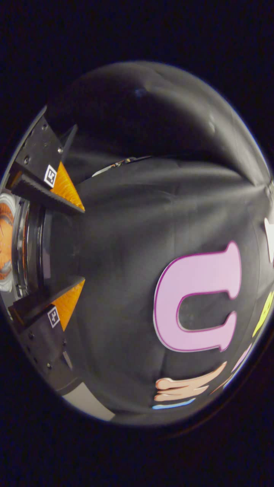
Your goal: Put the clothes into the washing machine and then close the washing machine lid.
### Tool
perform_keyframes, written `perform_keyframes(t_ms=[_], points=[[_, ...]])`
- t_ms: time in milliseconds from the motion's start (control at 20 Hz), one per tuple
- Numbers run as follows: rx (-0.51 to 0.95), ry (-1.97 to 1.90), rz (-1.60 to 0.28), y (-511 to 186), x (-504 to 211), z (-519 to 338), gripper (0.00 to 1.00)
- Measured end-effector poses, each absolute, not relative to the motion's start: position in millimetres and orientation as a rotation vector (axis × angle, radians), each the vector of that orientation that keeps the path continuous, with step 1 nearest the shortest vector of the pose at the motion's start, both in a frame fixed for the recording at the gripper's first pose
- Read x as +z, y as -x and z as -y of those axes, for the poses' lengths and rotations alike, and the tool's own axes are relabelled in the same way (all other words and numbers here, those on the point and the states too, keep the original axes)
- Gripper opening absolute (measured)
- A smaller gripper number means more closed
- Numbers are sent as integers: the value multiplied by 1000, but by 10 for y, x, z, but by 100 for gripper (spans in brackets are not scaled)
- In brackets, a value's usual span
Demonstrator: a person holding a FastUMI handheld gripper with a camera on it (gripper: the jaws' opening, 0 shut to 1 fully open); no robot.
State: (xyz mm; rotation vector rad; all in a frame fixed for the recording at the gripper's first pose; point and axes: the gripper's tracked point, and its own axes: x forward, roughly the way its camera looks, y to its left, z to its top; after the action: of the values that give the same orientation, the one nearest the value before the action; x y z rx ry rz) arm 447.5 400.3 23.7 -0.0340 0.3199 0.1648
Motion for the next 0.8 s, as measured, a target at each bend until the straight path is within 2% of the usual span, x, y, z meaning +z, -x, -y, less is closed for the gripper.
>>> perform_keyframes(t_ms=[800], points=[[161, 51, -234, -4526, 208, -3989, 99]])
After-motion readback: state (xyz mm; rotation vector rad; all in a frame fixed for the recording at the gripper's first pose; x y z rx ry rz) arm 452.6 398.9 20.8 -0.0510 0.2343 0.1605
